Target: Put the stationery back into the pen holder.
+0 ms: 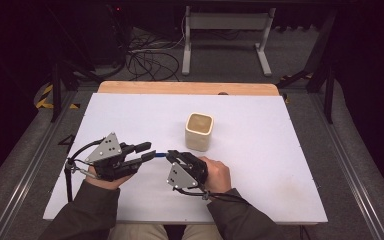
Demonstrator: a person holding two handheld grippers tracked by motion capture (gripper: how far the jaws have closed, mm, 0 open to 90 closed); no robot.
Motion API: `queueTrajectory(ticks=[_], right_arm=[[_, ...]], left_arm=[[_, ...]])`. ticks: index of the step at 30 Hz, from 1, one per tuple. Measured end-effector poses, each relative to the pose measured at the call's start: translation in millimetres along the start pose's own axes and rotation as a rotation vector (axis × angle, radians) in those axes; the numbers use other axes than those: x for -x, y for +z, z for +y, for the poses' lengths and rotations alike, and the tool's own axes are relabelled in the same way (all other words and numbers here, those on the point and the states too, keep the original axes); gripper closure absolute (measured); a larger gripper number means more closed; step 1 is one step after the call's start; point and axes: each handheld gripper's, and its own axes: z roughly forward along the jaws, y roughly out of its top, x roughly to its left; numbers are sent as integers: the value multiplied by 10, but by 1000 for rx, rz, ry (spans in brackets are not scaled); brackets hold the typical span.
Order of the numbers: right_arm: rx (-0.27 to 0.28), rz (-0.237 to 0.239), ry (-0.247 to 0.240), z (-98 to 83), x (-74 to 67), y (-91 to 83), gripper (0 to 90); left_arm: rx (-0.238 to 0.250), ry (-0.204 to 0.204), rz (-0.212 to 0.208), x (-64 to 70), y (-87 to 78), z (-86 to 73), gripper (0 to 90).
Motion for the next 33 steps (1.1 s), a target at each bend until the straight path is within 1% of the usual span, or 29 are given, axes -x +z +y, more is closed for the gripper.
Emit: queueTrajectory(ticks=[1,2,3,4,6,7,9,19,22,24,29,33], right_arm=[[2,2,11,-4,9,-5,796],[3,1,28,-8,18,-8,796],[11,2,36,-13,33,-7,796],[14,2,53,-19,45,-9,796],[27,2,75,-32,81,-11,796],[29,3,94,-39,90,-14,796],[38,0,110,-51,123,-17,796],[84,-9,205,-89,247,-48,796],[101,-19,219,-97,293,-55,796],[111,-28,225,-101,326,-57,796],[133,-42,254,-107,406,-62,796],[151,-50,283,-117,457,-71,796]], left_arm=[[6,-9,4,0,-9,-1,643],[14,-5,12,-7,-18,0,624],[24,-11,19,-8,-28,-2,606],[33,-12,24,-13,-37,-3,589],[43,-13,36,-22,-54,-5,568],[46,-20,39,-24,-62,-8,557],[52,-24,47,-33,-73,-11,531],[67,-28,57,-46,-87,-25,443],[69,-32,60,-50,-97,-31,424],[75,-30,69,-53,-104,-38,409],[74,-34,73,-62,-120,-55,376],[73,-38,86,-64,-125,-60,343]])
